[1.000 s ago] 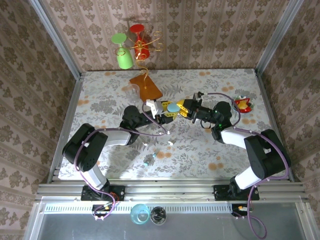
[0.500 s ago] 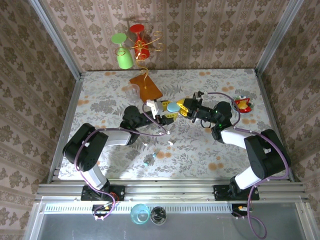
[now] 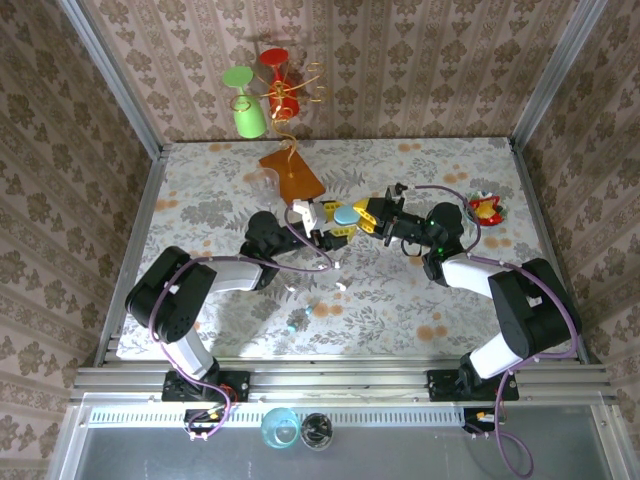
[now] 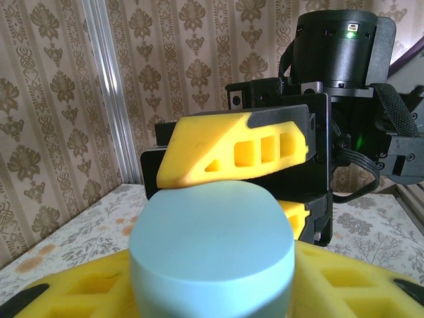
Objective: Insert wireless bluetooth earbuds into charging case
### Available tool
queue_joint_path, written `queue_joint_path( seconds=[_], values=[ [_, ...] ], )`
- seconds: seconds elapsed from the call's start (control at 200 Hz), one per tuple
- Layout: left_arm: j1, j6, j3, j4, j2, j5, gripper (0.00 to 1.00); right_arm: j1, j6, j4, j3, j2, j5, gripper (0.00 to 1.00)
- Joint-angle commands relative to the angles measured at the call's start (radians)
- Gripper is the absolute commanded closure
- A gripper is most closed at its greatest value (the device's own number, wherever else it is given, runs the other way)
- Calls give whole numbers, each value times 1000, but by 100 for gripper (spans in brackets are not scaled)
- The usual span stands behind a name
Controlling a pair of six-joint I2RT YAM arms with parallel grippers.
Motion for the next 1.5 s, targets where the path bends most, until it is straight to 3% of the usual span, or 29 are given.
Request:
queue_joint_path(
  seconds=[0.0, 0.295, 0.36, 0.46, 0.615, 0.7, 0.785, 0.91, 1.15, 1.495],
  values=[
    [-6, -16, 22, 28, -5, 28, 50, 7, -32, 0, 21, 9, -1, 90],
    [-5, -12, 19, 28, 3, 35, 60, 5, -21, 22, 23, 20, 2, 88],
    [-5, -14, 15, 28, 3, 36, 61, 1, -33, 17, 24, 12, 4, 76],
    [-2, -18, 3, 26, -6, 43, 61, -25, -119, -75, 25, -20, -4, 49],
    [11, -51, -32, 25, -33, 70, 61, -99, -461, -446, 48, -135, -22, 32],
    [22, -74, -57, 23, -48, 101, 62, -105, -838, -786, 116, -224, -13, 28],
    [28, -86, -88, 22, -68, 144, 62, -69, -1244, -1149, 201, -301, 87, 24],
    [30, -94, -136, 17, -106, 228, 62, 19, -1623, -1423, 278, -390, 221, 19],
    [24, -130, -161, 17, -129, 286, 64, 201, -1898, -1451, 284, -495, 350, 15],
    [15, -134, -143, 17, -124, 307, 64, 280, -1969, -1431, 317, -435, 483, 15]
  ],
)
